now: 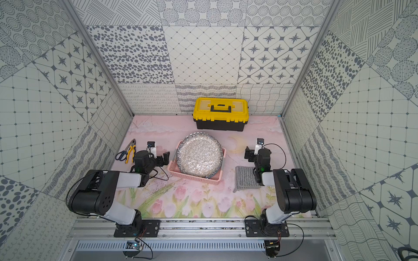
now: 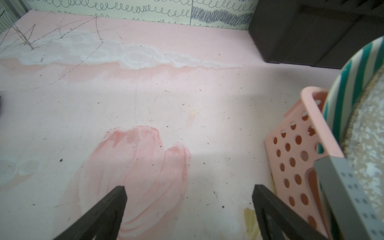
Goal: Wipe the wet plate dry
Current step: Pick up the plate from the bin.
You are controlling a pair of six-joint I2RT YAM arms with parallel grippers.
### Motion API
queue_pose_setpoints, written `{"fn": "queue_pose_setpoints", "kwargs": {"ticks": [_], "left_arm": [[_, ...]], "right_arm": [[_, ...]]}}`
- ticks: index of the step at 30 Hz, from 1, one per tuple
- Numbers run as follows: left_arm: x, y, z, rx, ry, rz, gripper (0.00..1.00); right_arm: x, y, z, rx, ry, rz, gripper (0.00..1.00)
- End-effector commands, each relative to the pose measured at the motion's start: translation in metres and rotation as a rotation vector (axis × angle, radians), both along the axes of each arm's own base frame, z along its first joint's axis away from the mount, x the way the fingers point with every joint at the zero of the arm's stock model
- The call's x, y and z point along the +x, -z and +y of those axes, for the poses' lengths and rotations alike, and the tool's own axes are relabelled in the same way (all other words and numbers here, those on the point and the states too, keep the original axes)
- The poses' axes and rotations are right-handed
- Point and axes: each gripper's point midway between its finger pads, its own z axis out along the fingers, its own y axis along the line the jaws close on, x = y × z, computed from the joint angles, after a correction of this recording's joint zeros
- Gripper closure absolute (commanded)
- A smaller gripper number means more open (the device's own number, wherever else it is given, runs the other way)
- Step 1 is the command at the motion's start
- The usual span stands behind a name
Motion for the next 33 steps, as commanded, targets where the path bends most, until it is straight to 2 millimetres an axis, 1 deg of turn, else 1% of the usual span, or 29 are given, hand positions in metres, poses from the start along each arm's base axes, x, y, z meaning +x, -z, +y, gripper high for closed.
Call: {"fn": "queue_pose_setpoints", "kwargs": {"ticks": [1, 2, 4, 5, 6, 7, 8, 9, 10, 11, 13, 15, 17, 19, 20, 22, 24, 25, 26, 27, 28, 30, 31, 33], "left_arm": [[0.01, -0.029, -0.007, 0.003, 0.05, -0.02, 0.0], [0.013, -0.039, -0.008, -0.005, 0.052, 0.014, 0.0], [0.013, -0.053, -0.013, -0.009, 0.079, 0.103, 0.0], [0.015, -0.067, -0.015, -0.008, 0.093, 0.119, 0.0], [0.01, -0.073, -0.016, -0.006, 0.104, 0.165, 0.0], [0.006, -0.081, -0.018, -0.009, 0.116, 0.199, 0.0], [0.002, -0.089, -0.021, -0.013, 0.136, 0.233, 0.0], [-0.006, -0.093, -0.027, -0.018, 0.18, 0.283, 0.0], [-0.011, -0.103, -0.034, -0.027, 0.232, 0.305, 0.0], [-0.019, -0.106, -0.042, -0.043, 0.279, 0.35, 0.0], [-0.042, -0.108, -0.054, -0.087, 0.357, 0.451, 0.0], [-0.06, -0.107, -0.066, -0.13, 0.422, 0.511, 0.01], [-0.078, -0.102, -0.078, -0.154, 0.489, 0.561, 0.02], [-0.094, -0.09, -0.085, -0.139, 0.541, 0.618, 0.03], [-0.099, -0.081, -0.085, -0.126, 0.555, 0.648, 0.03], [-0.105, -0.063, -0.085, -0.096, 0.553, 0.704, 0.05], [-0.107, -0.048, -0.086, -0.093, 0.549, 0.757, 0.09], [-0.108, -0.043, -0.087, -0.096, 0.551, 0.777, 0.11], [-0.109, -0.038, -0.088, -0.099, 0.557, 0.792, 0.15], [-0.111, -0.033, -0.089, -0.098, 0.562, 0.814, 0.19], [-0.112, -0.029, -0.089, -0.097, 0.566, 0.835, 0.22], [-0.116, -0.023, -0.092, -0.084, 0.576, 0.869, 0.23], [-0.118, -0.02, -0.093, -0.072, 0.584, 0.885, 0.23], [-0.12, -0.015, -0.094, -0.044, 0.587, 0.892, 0.23]], "right_arm": [[0.005, -0.011, 0.001, 0.001, -0.01, -0.038, 0.03], [0.005, -0.019, 0.001, -0.005, 0.001, -0.06, 0.03], [0.005, -0.049, 0.011, -0.067, 0.011, -0.083, 0.03], [0.001, -0.06, 0.011, -0.105, 0.043, -0.062, 0.03], [-0.002, -0.078, 0.013, -0.11, 0.07, -0.07, 0.03], [-0.007, -0.086, 0.014, -0.066, 0.088, -0.072, 0.03], [-0.007, -0.108, 0.011, 0.018, 0.129, -0.117, 0.03], [-0.01, -0.118, 0.0, 0.124, 0.217, -0.139, 0.03], [-0.016, -0.12, -0.015, 0.26, 0.35, -0.138, 0.03], [-0.022, -0.113, -0.026, 0.368, 0.438, -0.105, 0.03], [-0.015, -0.11, -0.013, 0.502, 0.33, -0.013, 0.03], [-0.008, -0.116, 0.009, 0.569, 0.229, 0.055, 0.03], [-0.006, -0.114, 0.032, 0.612, 0.154, 0.131, 0.03], [-0.007, -0.111, 0.056, 0.614, 0.093, 0.196, 0.07], [-0.009, -0.105, 0.067, 0.607, 0.066, 0.246, 0.07], [-0.012, -0.101, 0.094, 0.593, -0.025, 0.325, 0.08], [-0.017, -0.098, 0.118, 0.584, -0.115, 0.378, 0.12], [-0.019, -0.097, 0.129, 0.58, -0.154, 0.4, 0.16], [-0.022, -0.096, 0.138, 0.579, -0.195, 0.418, 0.24], [-0.024, -0.095, 0.148, 0.576, -0.234, 0.436, 0.3], [-0.026, -0.095, 0.157, 0.573, -0.275, 0.452, 0.33], [-0.032, -0.091, 0.176, 0.543, -0.354, 0.492, 0.36], [-0.035, -0.089, 0.185, 0.502, -0.38, 0.51, 0.37], [-0.038, -0.083, 0.194, 0.418, -0.398, 0.524, 0.4]]}}
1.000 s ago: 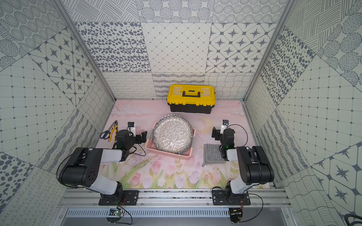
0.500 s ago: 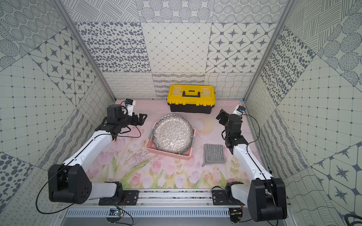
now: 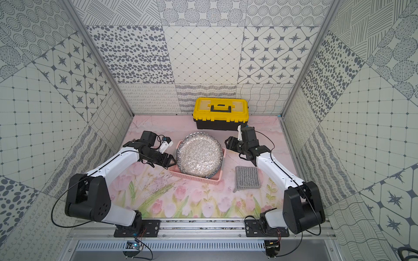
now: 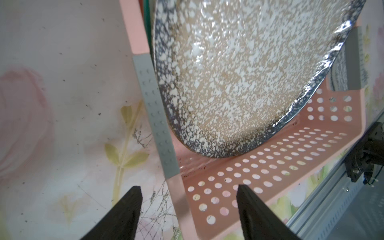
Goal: Wipe the wet plate dry
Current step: Pick up the plate from the bin.
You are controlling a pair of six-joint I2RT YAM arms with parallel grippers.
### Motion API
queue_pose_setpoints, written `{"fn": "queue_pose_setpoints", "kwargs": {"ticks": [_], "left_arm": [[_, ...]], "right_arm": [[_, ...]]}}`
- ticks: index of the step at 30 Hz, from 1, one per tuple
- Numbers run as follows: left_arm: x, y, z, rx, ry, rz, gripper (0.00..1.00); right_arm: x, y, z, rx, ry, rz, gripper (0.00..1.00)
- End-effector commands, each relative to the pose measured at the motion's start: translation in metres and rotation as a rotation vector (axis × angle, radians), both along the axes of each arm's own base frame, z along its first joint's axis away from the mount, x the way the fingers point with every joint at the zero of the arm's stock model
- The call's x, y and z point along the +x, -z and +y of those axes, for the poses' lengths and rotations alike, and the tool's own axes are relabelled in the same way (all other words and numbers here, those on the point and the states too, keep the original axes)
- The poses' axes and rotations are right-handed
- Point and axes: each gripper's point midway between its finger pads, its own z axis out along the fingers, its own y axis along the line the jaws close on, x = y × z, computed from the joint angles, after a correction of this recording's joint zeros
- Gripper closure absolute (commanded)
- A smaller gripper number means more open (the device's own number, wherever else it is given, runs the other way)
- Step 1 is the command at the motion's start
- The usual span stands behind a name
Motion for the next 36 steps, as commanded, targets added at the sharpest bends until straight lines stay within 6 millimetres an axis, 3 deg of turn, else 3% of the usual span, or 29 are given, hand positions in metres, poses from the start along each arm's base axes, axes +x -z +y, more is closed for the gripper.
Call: {"fn": "queue_pose_setpoints", "kwargs": {"ticks": [1, 5, 10, 17, 28, 36], "left_arm": [[-0.034, 0.016, -0.006, 0.03, 0.087, 0.133, 0.23], [-0.031, 0.022, -0.004, 0.068, 0.082, 0.136, 0.24], [-0.026, 0.025, -0.006, 0.082, 0.068, 0.119, 0.33], [-0.024, 0.032, -0.007, 0.116, 0.06, 0.122, 0.44], [-0.022, 0.037, -0.004, 0.135, 0.033, 0.126, 0.54], [-0.021, 0.038, -0.004, 0.133, 0.027, 0.135, 0.56]], "right_arm": [[-0.008, 0.0, 0.024, -0.089, -0.129, -0.016, 0.41], [-0.012, 0.009, 0.041, -0.131, -0.204, -0.02, 0.47], [-0.017, 0.015, 0.061, -0.145, -0.312, -0.029, 0.49], [-0.011, 0.031, 0.051, -0.185, -0.291, -0.017, 0.5], [-0.005, 0.029, 0.032, -0.126, -0.294, -0.006, 0.49], [-0.01, 0.051, 0.04, -0.098, -0.348, 0.041, 0.49]]}}
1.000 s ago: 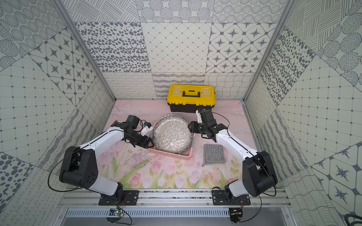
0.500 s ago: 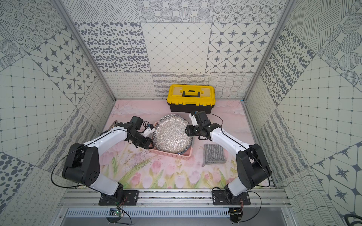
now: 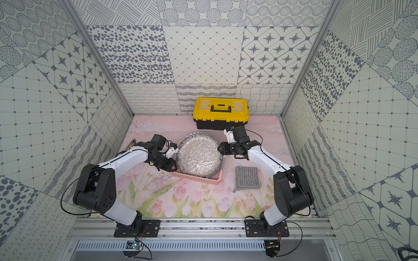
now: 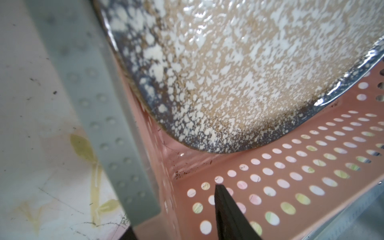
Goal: Wipe the wet plate dry
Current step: Pick up the plate from the bin.
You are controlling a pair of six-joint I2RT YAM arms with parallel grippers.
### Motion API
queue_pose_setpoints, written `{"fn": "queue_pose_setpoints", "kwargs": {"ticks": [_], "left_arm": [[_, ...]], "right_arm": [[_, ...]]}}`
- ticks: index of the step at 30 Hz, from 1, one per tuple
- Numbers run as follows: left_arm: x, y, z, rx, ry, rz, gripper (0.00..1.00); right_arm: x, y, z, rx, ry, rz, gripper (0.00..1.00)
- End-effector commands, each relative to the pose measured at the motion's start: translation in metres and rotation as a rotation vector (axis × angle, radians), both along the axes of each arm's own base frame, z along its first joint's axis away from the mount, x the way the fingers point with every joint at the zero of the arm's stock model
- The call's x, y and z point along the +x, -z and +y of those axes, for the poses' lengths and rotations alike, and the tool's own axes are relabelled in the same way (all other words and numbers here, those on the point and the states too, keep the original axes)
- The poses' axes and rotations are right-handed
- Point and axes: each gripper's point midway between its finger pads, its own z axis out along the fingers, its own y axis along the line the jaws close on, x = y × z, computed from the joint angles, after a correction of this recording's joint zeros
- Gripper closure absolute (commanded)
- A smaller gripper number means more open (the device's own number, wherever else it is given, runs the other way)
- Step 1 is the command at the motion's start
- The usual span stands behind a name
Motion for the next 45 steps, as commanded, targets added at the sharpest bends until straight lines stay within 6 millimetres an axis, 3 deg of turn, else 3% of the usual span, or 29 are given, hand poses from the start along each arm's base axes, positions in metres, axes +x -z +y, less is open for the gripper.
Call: {"fn": "queue_pose_setpoints", "kwargs": {"ticks": [1, 13, 28, 41, 45], "left_arm": [[-0.011, 0.005, 0.003, 0.022, -0.006, 0.054, 0.56], [-0.012, 0.006, 0.002, 0.012, -0.009, 0.066, 0.56], [-0.014, 0.015, -0.004, 0.001, -0.013, 0.107, 0.65], [-0.015, 0.019, -0.007, 0.002, -0.011, 0.12, 0.66], [-0.015, 0.018, -0.007, -0.003, -0.011, 0.118, 0.66]], "right_arm": [[-0.002, 0.014, 0.008, 0.01, -0.052, 0.01, 0.49], [-0.013, 0.038, 0.016, 0.028, -0.117, 0.057, 0.51], [-0.031, -0.002, 0.059, 0.328, -0.319, 0.04, 0.79], [-0.036, -0.004, 0.095, 0.356, -0.411, 0.058, 0.79], [-0.032, -0.011, 0.103, 0.369, -0.411, 0.041, 0.84]]}}
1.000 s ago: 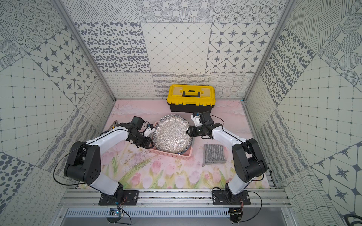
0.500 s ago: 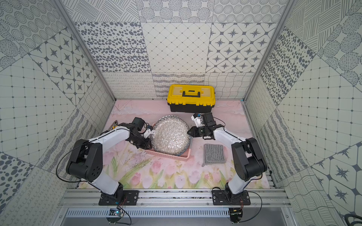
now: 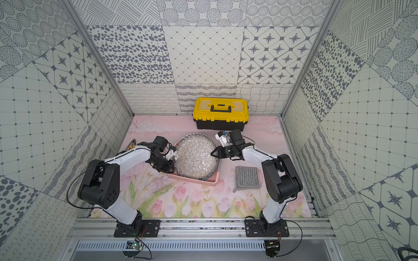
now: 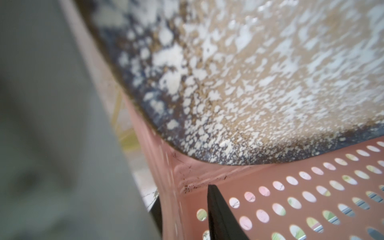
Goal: Wipe the wet plate dry
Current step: Pick up the plate from the bin.
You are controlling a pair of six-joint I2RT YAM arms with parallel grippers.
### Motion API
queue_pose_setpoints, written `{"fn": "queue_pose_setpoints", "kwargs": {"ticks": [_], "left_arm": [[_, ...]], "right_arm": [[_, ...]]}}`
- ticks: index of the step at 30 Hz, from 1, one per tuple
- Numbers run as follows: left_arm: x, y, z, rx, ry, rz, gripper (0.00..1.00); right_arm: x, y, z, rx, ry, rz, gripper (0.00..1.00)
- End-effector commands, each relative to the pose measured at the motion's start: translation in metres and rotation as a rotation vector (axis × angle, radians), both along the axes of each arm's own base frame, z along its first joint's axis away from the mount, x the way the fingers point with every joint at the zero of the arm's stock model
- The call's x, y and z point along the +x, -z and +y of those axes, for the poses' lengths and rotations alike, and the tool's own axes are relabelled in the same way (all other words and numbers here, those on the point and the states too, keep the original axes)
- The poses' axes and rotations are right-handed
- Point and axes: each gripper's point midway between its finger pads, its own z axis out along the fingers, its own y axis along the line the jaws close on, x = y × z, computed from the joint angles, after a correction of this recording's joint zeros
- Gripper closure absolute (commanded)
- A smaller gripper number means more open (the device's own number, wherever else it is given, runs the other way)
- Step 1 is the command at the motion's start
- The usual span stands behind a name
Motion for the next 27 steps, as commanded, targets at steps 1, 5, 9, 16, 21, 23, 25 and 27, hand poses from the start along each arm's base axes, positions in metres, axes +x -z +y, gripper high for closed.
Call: {"fn": "queue_pose_setpoints", "kwargs": {"ticks": [1, 5, 9, 16, 21, 23, 25, 27], "left_arm": [[-0.006, -0.006, -0.023, -0.111, 0.059, 0.019, 0.66], [-0.006, -0.007, -0.023, -0.107, 0.058, 0.012, 0.66], [-0.003, -0.009, -0.021, -0.094, 0.054, -0.006, 0.65], [-0.001, -0.012, -0.019, -0.082, 0.048, -0.025, 0.6], [0.001, -0.013, -0.016, -0.069, 0.045, -0.038, 0.54], [0.002, -0.014, -0.016, -0.066, 0.044, -0.045, 0.52], [0.003, -0.014, -0.015, -0.061, 0.041, -0.05, 0.51], [0.003, -0.014, -0.014, -0.056, 0.041, -0.052, 0.51]], "right_arm": [[-0.014, -0.035, 0.048, 0.141, -0.14, -0.048, 0.86], [-0.009, -0.044, 0.049, 0.146, -0.121, -0.071, 0.97], [-0.006, -0.055, 0.046, 0.154, -0.108, -0.087, 1.0], [-0.002, -0.081, 0.04, 0.194, -0.081, -0.103, 1.0], [0.001, -0.103, 0.036, 0.24, -0.062, -0.104, 1.0], [0.003, -0.111, 0.033, 0.256, -0.051, -0.108, 1.0], [0.004, -0.121, 0.029, 0.278, -0.04, -0.11, 1.0], [0.006, -0.13, 0.025, 0.298, -0.031, -0.118, 1.0]]}}
